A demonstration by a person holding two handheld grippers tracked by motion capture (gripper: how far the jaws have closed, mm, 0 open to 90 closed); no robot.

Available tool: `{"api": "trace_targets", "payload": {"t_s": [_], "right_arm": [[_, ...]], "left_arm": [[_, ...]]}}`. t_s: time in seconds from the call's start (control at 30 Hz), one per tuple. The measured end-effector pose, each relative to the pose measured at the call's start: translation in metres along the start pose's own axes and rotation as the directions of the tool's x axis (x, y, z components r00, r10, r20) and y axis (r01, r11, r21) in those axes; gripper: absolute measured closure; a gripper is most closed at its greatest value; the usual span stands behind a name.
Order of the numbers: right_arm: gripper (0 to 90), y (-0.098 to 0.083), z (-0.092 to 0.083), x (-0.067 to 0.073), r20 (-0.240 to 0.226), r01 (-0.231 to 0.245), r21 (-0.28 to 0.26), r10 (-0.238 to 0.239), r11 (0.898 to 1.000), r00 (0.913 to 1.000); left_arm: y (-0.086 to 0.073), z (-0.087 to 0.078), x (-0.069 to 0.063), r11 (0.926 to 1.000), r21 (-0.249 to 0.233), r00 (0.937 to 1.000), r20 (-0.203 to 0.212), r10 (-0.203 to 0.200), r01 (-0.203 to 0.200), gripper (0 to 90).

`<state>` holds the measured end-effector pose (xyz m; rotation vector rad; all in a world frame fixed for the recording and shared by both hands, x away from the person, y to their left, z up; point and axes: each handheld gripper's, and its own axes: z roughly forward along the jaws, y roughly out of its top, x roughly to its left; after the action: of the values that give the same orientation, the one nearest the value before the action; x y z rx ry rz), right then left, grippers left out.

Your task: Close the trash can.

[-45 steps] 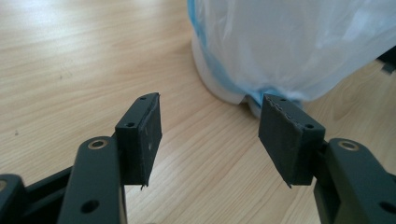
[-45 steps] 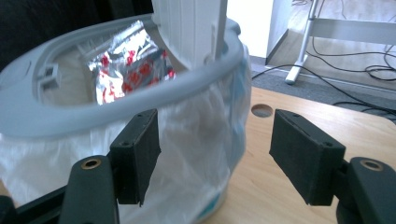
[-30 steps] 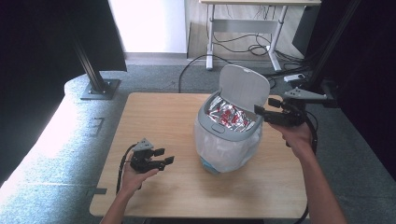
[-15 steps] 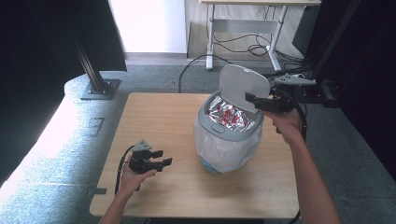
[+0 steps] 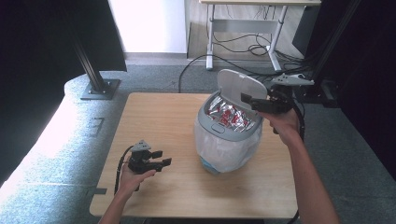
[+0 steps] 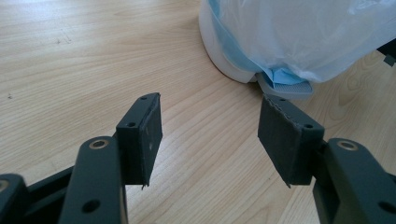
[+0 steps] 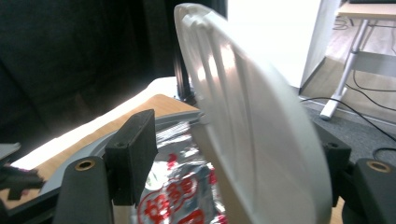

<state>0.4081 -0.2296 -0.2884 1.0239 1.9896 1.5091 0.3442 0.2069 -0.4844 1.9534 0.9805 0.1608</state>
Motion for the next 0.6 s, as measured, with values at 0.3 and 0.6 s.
{"api": "trace_targets", "payload": {"t_s": [0.3, 0.6], "right_arm": [[27.7, -0.014, -0.005, 0.023, -0.056, 0.037, 0.023, -0.036, 0.999, 0.9978], [25.9, -0.027, -0.005, 0.040, -0.118, 0.054, 0.066, -0.046, 0.996, 0.9919]], "left_arm": [[-0.001, 0.001, -0.001, 1.0000, 0.009, 1.0000, 0.001, 0.002, -0.002, 40.1], [-0.003, 0.003, -0.001, 0.9998, 0.020, 1.0000, 0.008, -0.003, 0.003, 40.1]]}}
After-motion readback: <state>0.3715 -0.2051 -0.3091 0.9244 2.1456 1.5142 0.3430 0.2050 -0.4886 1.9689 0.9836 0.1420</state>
